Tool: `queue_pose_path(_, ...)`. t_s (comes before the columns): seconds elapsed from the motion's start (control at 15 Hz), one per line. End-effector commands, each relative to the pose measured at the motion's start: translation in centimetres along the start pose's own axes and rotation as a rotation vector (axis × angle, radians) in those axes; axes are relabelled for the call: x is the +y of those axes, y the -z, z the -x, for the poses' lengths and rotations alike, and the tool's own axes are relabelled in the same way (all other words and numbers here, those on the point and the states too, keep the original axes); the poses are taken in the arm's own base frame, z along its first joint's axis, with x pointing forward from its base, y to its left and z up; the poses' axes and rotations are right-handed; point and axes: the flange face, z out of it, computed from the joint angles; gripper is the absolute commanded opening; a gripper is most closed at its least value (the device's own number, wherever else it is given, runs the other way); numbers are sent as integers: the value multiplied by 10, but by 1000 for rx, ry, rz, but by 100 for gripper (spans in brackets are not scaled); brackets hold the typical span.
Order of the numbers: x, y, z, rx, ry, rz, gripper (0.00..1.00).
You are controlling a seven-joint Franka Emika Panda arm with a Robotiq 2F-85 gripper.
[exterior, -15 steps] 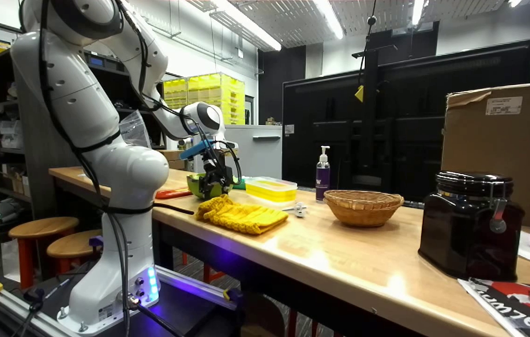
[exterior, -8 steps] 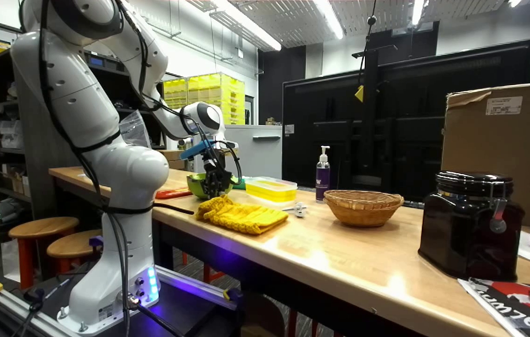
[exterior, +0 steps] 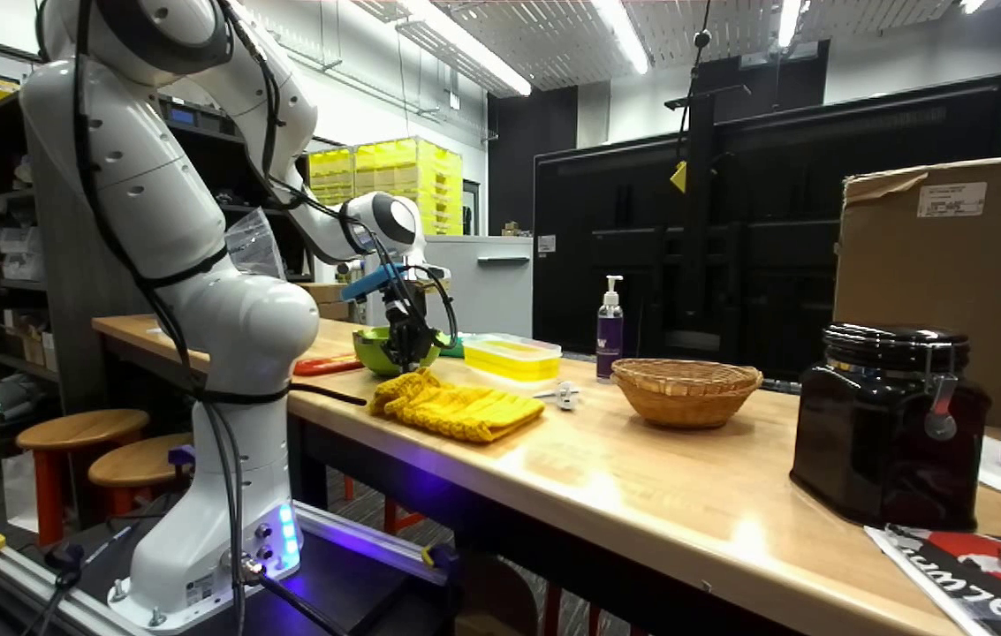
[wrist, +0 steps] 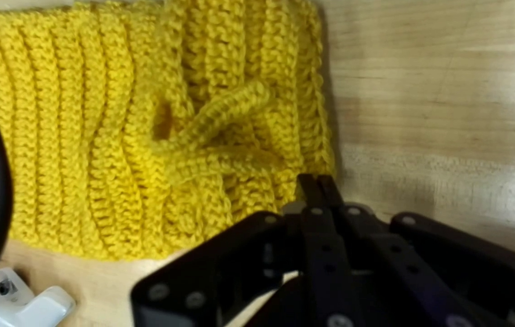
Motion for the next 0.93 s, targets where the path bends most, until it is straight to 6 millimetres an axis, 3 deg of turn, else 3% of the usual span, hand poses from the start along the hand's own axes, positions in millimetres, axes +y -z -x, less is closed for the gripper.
queue_pose_path(0.0, 3, 4, 4, 9, 0, 4, 0)
queue_pose_path(0.87, 2, 6, 0, 5, -3, 0, 1)
